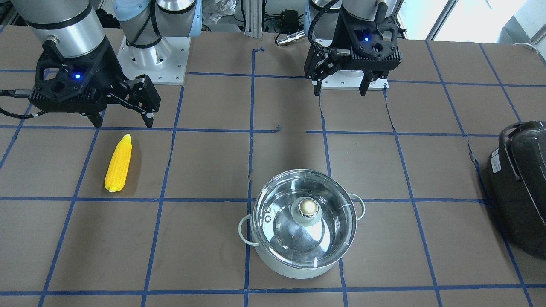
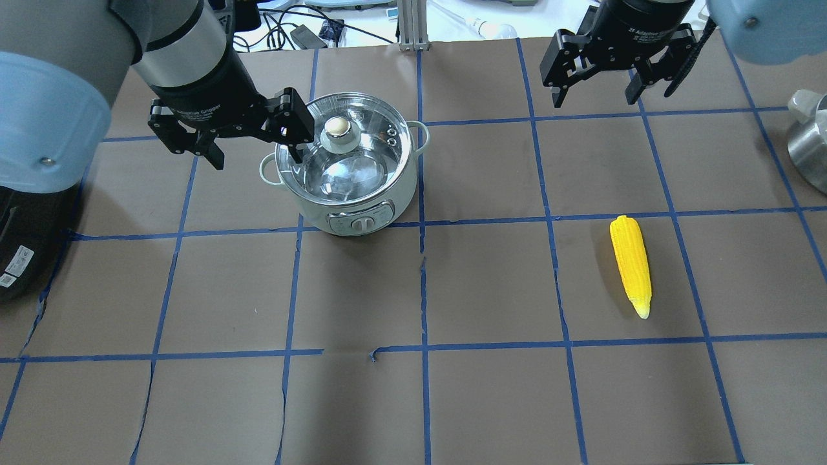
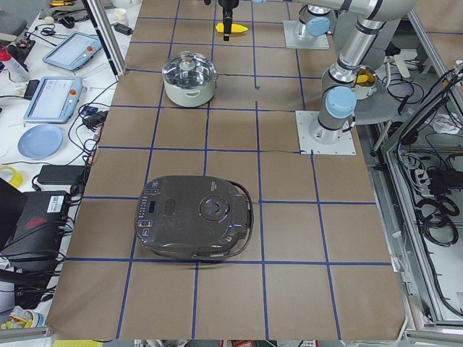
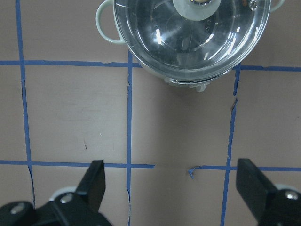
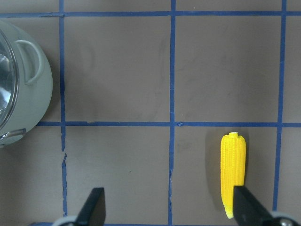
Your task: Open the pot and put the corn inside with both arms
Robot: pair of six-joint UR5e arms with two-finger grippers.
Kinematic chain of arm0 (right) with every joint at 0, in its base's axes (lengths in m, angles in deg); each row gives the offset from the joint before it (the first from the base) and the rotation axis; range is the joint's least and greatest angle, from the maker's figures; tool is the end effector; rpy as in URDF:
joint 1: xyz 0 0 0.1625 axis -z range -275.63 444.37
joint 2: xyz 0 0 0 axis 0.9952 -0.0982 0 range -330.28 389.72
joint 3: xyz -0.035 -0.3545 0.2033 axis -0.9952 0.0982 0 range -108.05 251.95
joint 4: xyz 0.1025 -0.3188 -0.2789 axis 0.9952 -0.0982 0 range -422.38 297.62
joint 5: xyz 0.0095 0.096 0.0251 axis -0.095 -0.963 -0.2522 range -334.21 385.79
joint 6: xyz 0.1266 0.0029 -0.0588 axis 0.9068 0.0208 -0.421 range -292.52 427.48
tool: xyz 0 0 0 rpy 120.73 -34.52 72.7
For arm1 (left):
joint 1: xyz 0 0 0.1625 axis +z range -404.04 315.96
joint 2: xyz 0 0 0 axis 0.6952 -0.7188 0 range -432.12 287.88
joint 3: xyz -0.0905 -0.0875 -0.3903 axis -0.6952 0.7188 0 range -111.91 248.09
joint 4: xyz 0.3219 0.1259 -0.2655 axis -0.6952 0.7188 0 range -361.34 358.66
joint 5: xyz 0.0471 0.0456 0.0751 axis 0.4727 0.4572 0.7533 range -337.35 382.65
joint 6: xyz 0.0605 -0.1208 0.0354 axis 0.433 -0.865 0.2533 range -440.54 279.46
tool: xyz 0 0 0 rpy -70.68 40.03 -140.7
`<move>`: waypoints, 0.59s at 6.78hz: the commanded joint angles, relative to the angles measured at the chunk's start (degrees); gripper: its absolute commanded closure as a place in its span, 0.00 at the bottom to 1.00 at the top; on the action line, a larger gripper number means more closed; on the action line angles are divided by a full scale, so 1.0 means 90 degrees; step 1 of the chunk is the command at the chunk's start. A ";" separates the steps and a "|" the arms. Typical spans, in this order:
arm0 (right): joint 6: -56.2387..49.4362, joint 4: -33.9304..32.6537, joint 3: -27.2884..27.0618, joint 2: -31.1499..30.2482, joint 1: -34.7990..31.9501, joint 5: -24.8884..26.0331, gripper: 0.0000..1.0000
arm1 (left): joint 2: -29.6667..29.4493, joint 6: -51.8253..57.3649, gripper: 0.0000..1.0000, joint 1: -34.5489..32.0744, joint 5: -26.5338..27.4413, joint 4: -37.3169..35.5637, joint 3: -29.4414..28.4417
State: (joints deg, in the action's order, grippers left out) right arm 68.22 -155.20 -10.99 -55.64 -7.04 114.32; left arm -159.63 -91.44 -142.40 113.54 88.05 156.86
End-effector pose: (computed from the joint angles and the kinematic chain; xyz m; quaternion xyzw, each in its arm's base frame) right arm 0.1506 -0.5562 0.4589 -0.0064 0.9989 -0.0455 0.0137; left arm -0.2032 -0.4818 0.4675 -0.0226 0.9990 -0.0386 0.0013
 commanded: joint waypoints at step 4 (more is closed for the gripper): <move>-0.0014 -0.0595 -0.0198 -0.0086 -0.0010 0.0329 0.01 | 0.0026 0.0000 0.00 0.0001 0.0008 0.0010 0.0019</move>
State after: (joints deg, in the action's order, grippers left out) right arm 68.04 -160.54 -12.73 -56.37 -7.11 116.84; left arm -159.43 -91.44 -142.39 113.62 88.14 157.02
